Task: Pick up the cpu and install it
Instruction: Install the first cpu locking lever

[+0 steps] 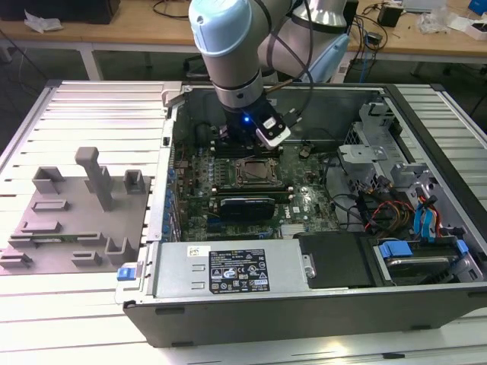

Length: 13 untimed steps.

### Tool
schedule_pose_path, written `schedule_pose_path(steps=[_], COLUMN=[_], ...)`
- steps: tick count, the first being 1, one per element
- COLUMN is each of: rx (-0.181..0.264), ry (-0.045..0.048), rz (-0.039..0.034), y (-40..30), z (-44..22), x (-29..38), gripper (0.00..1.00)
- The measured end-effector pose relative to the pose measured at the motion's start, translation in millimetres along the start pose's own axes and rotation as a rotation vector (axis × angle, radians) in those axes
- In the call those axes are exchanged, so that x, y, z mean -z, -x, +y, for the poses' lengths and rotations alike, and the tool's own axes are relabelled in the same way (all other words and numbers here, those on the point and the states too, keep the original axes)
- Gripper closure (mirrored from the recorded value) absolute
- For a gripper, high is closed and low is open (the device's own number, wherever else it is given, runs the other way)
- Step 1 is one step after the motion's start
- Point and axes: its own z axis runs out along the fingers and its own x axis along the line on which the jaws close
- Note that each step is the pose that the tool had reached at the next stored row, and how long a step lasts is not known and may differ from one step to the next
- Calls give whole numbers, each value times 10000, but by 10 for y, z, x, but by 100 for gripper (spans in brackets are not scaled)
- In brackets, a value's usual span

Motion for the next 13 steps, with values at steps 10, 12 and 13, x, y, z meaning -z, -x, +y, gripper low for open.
schedule_pose_path(steps=[10,12,13], rx=[-24,-17,-13], ry=[-13,-14,-13], rz=[-89,-120,-135], y=[-74,-80,-81], z=[20,18,17], x=[-1,-10,-16], gripper=[89,89,89])
